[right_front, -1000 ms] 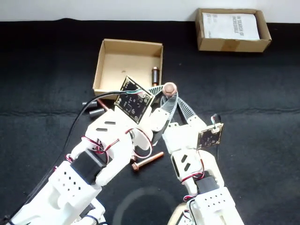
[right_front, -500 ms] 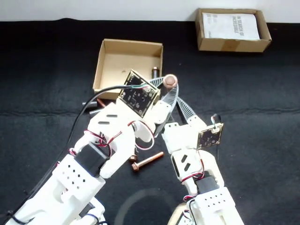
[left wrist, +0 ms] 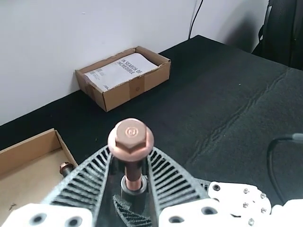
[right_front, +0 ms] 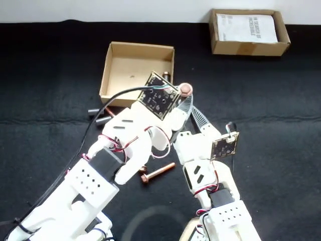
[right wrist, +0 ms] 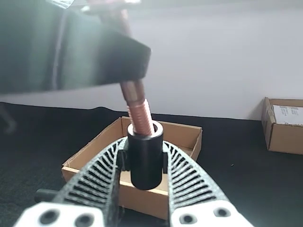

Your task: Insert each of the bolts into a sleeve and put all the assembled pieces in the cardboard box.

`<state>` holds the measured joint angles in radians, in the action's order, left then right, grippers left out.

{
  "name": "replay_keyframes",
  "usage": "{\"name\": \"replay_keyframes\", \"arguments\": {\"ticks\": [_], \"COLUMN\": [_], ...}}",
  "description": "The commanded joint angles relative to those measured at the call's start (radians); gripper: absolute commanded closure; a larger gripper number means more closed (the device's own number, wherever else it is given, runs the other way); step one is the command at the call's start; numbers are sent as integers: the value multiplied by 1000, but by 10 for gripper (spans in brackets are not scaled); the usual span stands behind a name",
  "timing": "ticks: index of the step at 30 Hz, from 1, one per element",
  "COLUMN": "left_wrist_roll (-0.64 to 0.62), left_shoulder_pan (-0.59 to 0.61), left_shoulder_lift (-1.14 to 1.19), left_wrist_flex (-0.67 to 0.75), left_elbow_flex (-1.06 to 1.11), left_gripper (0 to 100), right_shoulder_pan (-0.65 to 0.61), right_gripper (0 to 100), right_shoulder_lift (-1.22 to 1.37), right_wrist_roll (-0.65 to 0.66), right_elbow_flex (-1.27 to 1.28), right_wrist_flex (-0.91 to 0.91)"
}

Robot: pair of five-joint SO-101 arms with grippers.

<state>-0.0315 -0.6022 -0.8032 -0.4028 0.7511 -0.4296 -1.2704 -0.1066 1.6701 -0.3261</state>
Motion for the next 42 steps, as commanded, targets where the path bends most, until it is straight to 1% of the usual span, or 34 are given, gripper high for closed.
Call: {"name": "replay_keyframes", "arguments": {"ticks": [1, 7, 9, 11, 13, 15, 17, 20, 26, 30, 33, 37, 39, 42], "left_wrist_roll": [8, 9, 9, 9, 8, 6, 6, 9, 6, 6, 6, 8, 8, 9], "left_shoulder_pan": [12, 13, 30, 54, 74, 97, 124, 171, 225, 289, 343, 369, 389, 438], "left_shoulder_lift": [2, -2, -2, -2, -2, -2, -4, -24, -188, -315, -407, -545, -608, -697], "left_wrist_flex": [14, 5, 5, 5, 5, 5, 0, -74, -307, -417, -483, -551, -577, -575], "left_elbow_flex": [10, 102, 136, 166, 188, 200, 205, 194, 193, 196, 194, 196, 200, 249], "left_gripper": [991, 976, 900, 784, 692, 666, 679, 682, 684, 684, 684, 685, 713, 851], "right_shoulder_pan": [1, 1, 1, 1, 1, 1, 1, 1, 2, 2, 2, 2, 2, 2], "right_gripper": [991, 991, 991, 991, 991, 991, 991, 991, 991, 991, 991, 991, 991, 991], "right_shoulder_lift": [-4, -4, -4, -4, -4, -4, -4, -4, -4, 1, 1, 1, 1, 1], "right_wrist_roll": [3, 3, 3, 3, 3, 3, 3, 3, 3, 2, -3, -5, -5, -6], "right_elbow_flex": [137, 137, 137, 137, 137, 137, 137, 137, 137, 125, 73, 5, -28, -101], "right_wrist_flex": [1, 1, 1, 1, 1, 1, 1, 1, 1, 7, 87, 160, 193, 272]}}
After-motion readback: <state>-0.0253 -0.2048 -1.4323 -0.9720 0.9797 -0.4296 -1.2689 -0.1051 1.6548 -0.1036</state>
